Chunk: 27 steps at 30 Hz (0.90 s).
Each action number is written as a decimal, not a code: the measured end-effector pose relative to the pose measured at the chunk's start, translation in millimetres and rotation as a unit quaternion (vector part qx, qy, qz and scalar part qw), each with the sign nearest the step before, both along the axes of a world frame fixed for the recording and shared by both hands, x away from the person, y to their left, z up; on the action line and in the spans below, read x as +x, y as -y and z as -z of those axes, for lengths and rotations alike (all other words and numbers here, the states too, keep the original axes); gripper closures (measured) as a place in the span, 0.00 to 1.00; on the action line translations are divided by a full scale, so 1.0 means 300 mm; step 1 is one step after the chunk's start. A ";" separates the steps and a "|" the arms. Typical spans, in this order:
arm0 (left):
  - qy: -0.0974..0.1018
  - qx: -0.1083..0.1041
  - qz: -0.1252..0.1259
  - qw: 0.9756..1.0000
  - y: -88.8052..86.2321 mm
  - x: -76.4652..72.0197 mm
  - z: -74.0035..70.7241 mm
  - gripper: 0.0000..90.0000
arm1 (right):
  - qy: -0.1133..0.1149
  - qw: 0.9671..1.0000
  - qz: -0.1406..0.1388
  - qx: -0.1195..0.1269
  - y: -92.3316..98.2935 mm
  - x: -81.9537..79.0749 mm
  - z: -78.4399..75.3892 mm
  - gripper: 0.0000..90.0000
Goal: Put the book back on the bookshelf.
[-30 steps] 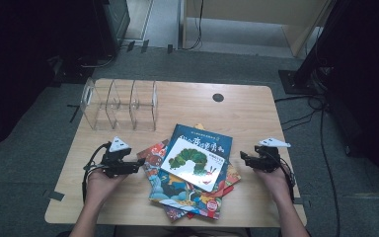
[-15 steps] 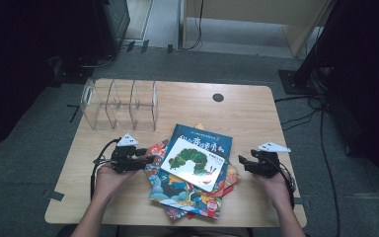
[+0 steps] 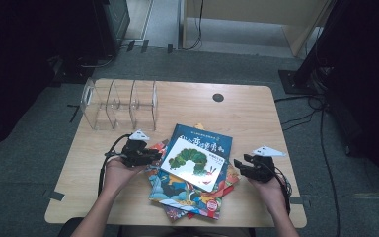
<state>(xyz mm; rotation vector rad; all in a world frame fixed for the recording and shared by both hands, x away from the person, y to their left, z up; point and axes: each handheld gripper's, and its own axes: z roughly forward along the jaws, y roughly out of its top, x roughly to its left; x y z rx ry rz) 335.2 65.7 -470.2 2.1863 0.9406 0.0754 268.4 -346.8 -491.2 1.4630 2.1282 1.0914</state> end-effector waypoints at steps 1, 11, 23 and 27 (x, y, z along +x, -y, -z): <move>0.002 0.001 -0.002 1.000 0.002 0.002 0.000 0.84 | 0.003 1.000 -0.003 -0.002 -0.002 -0.003 -0.002 0.59; -0.023 -0.009 -0.003 1.000 0.005 0.026 0.015 0.89 | 0.004 1.000 -0.018 0.009 -0.062 -0.018 -0.009 0.78; -0.026 0.002 0.014 1.000 0.033 0.009 0.014 1.00 | -0.001 0.998 -0.051 0.025 -0.104 -0.030 -0.005 1.00; -0.027 0.008 0.021 0.999 0.044 0.002 0.015 1.00 | -0.014 0.998 -0.063 0.024 -0.118 -0.027 0.004 1.00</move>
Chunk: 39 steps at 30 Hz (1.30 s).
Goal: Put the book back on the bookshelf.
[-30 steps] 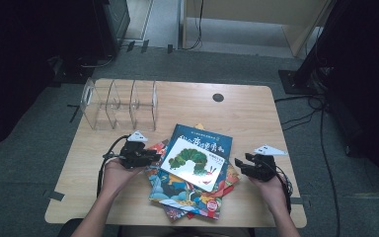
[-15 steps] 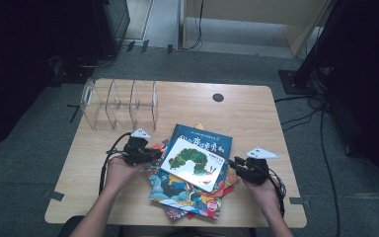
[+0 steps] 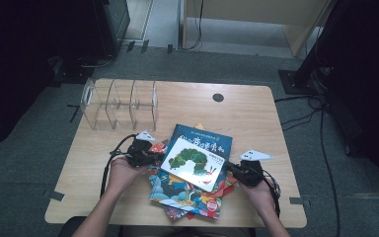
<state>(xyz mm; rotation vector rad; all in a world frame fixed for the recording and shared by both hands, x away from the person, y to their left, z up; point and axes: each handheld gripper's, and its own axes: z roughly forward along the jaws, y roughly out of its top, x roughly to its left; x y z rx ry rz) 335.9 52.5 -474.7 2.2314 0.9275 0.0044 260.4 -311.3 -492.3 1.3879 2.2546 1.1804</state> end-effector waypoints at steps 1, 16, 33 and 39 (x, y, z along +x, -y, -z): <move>0.001 0.001 0.002 1.000 0.001 -0.002 -0.001 1.00 | 0.000 1.000 -0.002 0.003 -0.004 0.001 0.003 1.00; -0.001 -0.007 -0.011 1.000 -0.015 -0.034 0.002 1.00 | 0.008 1.000 -0.004 0.003 -0.040 0.053 0.008 1.00; -0.003 -0.009 -0.027 1.000 -0.036 -0.081 0.007 1.00 | 0.005 1.000 -0.003 0.003 -0.076 0.140 0.006 1.00; -0.002 -0.012 -0.032 0.999 -0.040 -0.102 0.003 1.00 | 0.007 1.000 0.000 0.009 -0.090 0.176 0.009 1.00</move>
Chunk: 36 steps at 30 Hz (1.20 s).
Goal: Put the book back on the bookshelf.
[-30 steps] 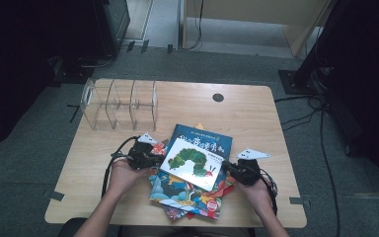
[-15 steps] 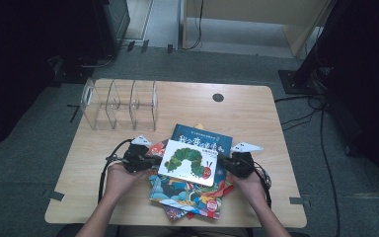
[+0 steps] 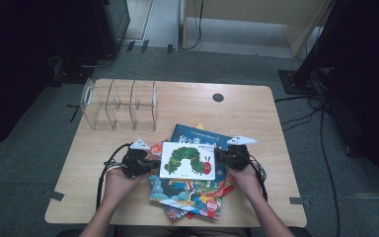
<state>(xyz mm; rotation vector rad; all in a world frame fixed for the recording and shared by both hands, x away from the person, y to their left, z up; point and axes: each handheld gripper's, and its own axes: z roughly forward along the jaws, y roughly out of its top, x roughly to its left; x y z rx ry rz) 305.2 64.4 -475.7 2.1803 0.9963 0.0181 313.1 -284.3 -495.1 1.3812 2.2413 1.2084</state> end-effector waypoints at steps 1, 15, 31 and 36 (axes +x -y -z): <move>0.000 0.000 -0.001 1.000 0.000 -0.004 -0.002 1.00 | -0.003 1.000 -0.001 -0.003 -0.004 0.004 -0.003 1.00; 0.000 -0.006 -0.005 1.000 -0.003 -0.056 0.001 1.00 | 0.005 1.000 -0.009 -0.002 -0.033 0.060 0.001 1.00; -0.006 -0.024 -0.017 1.000 -0.056 -0.009 -0.003 0.83 | 0.000 1.000 -0.023 -0.013 -0.017 0.060 -0.013 0.87; -0.001 -0.028 -0.008 1.000 -0.055 0.017 -0.011 0.74 | 0.011 1.000 -0.022 -0.006 0.013 0.010 -0.029 0.85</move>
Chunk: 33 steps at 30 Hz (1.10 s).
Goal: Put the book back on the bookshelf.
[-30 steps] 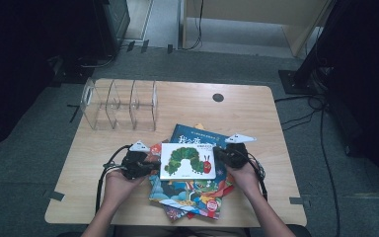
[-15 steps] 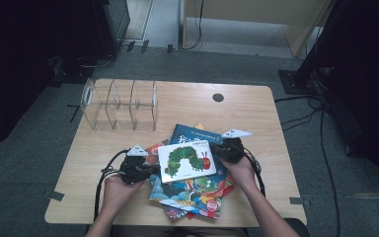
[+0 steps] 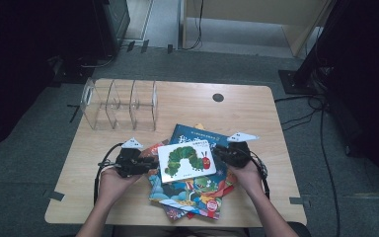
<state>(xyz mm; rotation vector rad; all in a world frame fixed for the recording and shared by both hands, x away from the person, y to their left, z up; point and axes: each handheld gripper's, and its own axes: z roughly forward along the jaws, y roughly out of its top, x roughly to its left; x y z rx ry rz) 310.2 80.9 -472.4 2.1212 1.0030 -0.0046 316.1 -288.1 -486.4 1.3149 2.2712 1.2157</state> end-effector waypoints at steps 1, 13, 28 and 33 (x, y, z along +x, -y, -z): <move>0.000 0.001 0.002 1.000 0.000 0.008 0.000 0.73 | -0.001 1.000 0.001 0.004 0.003 -0.013 -0.002 0.84; 0.002 0.000 -0.008 1.000 -0.017 0.103 -0.016 0.74 | 0.003 1.000 -0.012 0.011 0.016 -0.134 -0.012 0.83; 0.022 0.012 0.000 1.000 0.002 0.205 -0.007 1.00 | -0.018 1.000 -0.018 0.006 0.017 -0.232 -0.001 1.00; 0.039 0.034 0.020 0.998 0.028 0.226 0.008 1.00 | -0.026 0.999 -0.019 0.013 0.018 -0.257 0.006 1.00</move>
